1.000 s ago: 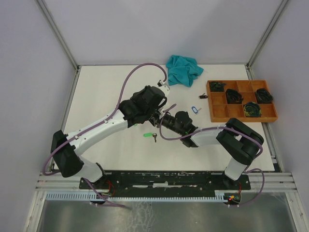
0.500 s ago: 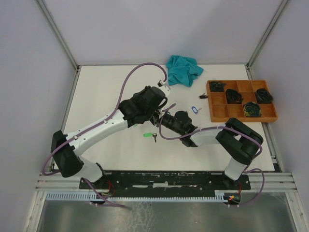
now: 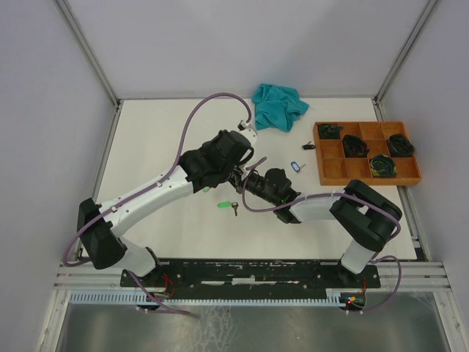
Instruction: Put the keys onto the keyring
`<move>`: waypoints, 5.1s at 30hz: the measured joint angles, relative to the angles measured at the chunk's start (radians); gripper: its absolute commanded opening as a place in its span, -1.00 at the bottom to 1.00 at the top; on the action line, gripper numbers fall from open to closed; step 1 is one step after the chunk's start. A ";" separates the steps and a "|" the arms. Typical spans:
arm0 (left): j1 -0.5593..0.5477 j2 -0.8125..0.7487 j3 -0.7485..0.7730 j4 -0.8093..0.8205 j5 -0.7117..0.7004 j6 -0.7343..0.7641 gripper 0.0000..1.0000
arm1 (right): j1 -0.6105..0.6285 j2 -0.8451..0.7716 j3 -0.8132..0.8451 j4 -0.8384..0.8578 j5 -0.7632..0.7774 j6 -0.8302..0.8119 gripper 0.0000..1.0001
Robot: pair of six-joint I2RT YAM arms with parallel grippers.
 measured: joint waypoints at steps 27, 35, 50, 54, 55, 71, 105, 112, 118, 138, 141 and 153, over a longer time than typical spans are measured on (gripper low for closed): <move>0.086 -0.198 -0.423 0.262 0.581 -0.519 0.00 | 0.000 -0.558 -0.090 -0.873 -0.074 -0.113 -0.99; 0.172 -0.286 -0.643 0.454 0.776 -0.708 0.23 | -0.018 -0.600 -0.072 -1.018 -0.084 -0.138 -0.99; 0.372 -0.545 -0.999 0.854 1.081 -0.956 0.42 | -0.061 -0.555 -0.008 -1.078 -0.126 -0.126 -0.99; 0.399 -0.542 -1.052 0.991 1.170 -1.022 0.42 | -0.066 -0.546 -0.008 -1.080 -0.136 -0.119 -0.99; 0.402 -0.540 -1.061 1.046 1.198 -1.046 0.42 | -0.069 -0.546 -0.008 -1.078 -0.142 -0.118 -0.99; 0.489 -0.368 -1.180 1.490 1.378 -1.276 0.17 | -0.134 -0.560 -0.017 -1.013 -0.272 -0.063 -0.99; 0.494 -0.630 -1.033 1.366 1.418 -1.310 -0.95 | -0.191 -0.696 -0.137 -0.771 -0.306 0.016 -0.18; 0.494 -0.643 -0.913 1.146 1.413 -1.157 -0.94 | -0.187 -0.729 -0.139 -0.763 -0.283 -0.004 -0.18; 0.488 -0.632 -0.776 0.928 1.413 -0.980 -0.95 | -0.147 -0.763 -0.140 -0.709 -0.224 -0.029 -0.24; 0.354 -0.572 -0.539 0.576 1.328 -0.610 -0.95 | -0.017 -0.657 -0.161 -0.508 -0.067 -0.082 -0.50; 0.345 -0.569 -0.533 0.565 1.322 -0.603 -0.95 | -0.013 -0.647 -0.161 -0.494 -0.053 -0.086 -0.53; 0.327 -0.562 -0.522 0.550 1.298 -0.584 -0.95 | -0.011 -0.626 -0.161 -0.481 -0.021 -0.101 -0.63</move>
